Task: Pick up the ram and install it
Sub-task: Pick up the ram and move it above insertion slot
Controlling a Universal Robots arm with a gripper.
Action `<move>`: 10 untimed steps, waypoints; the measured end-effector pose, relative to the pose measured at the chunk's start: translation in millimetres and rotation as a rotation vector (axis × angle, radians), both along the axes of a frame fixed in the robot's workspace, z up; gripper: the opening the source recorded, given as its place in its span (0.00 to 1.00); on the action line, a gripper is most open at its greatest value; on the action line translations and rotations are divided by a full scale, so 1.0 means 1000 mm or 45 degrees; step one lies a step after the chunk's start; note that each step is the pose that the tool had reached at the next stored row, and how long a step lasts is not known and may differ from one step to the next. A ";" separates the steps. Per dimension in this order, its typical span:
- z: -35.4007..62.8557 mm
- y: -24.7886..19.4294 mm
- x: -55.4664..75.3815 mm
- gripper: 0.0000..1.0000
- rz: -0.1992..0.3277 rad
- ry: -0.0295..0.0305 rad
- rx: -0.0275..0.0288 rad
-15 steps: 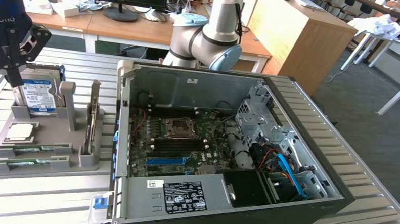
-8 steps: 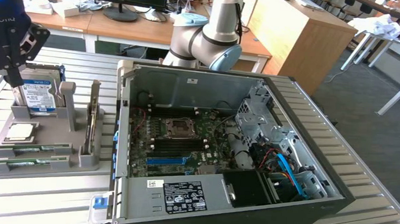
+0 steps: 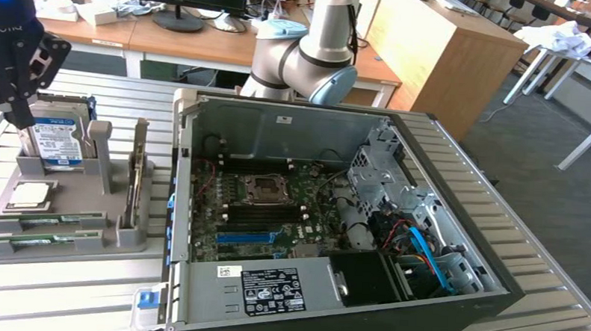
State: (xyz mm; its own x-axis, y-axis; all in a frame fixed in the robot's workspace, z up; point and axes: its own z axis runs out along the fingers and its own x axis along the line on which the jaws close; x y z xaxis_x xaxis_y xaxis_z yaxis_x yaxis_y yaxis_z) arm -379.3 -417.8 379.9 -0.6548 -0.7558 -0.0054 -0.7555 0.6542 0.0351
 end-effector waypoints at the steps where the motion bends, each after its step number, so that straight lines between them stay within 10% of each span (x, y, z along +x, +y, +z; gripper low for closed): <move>1: 0.0000 0.0000 0.000 0.10 0.016 0.0000 0.0000; 10: 0.0000 0.0000 0.000 0.10 0.159 0.0000 -0.0002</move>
State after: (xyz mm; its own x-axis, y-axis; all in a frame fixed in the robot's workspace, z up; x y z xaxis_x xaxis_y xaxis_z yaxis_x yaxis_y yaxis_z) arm -379.3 -417.8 379.8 -0.5557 -0.8314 -0.0053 -0.8310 0.5552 0.0350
